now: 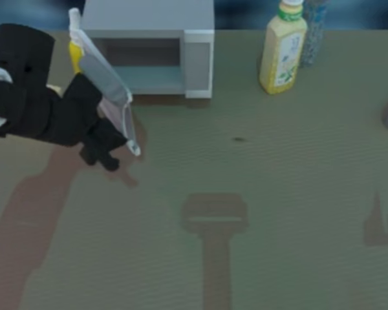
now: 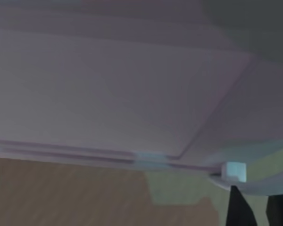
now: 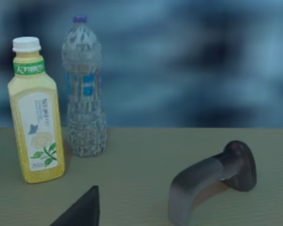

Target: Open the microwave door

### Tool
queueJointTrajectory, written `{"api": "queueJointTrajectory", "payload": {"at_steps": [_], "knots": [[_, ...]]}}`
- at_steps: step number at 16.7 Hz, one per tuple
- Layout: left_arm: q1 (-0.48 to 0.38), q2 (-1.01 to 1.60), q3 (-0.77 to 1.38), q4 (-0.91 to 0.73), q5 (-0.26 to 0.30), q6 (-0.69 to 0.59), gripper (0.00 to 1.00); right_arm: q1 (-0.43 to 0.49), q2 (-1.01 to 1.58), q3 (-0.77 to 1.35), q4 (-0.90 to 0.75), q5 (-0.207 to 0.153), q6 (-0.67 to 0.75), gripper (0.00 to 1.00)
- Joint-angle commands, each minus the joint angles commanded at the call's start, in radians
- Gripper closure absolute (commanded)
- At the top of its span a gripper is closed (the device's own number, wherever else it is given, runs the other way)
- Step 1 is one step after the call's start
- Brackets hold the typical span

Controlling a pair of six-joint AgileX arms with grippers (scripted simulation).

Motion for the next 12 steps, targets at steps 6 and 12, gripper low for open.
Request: {"api": "queueJointTrajectory", "payload": {"at_steps": [6, 12], "knots": [[0.008, 0.002, 0.001, -0.010, 0.008, 0.017, 1.00, 0.000, 0.000, 0.000, 0.000, 0.000, 0.000, 0.00], [0.008, 0.002, 0.001, -0.010, 0.008, 0.017, 1.00, 0.000, 0.000, 0.000, 0.000, 0.000, 0.000, 0.00]]}}
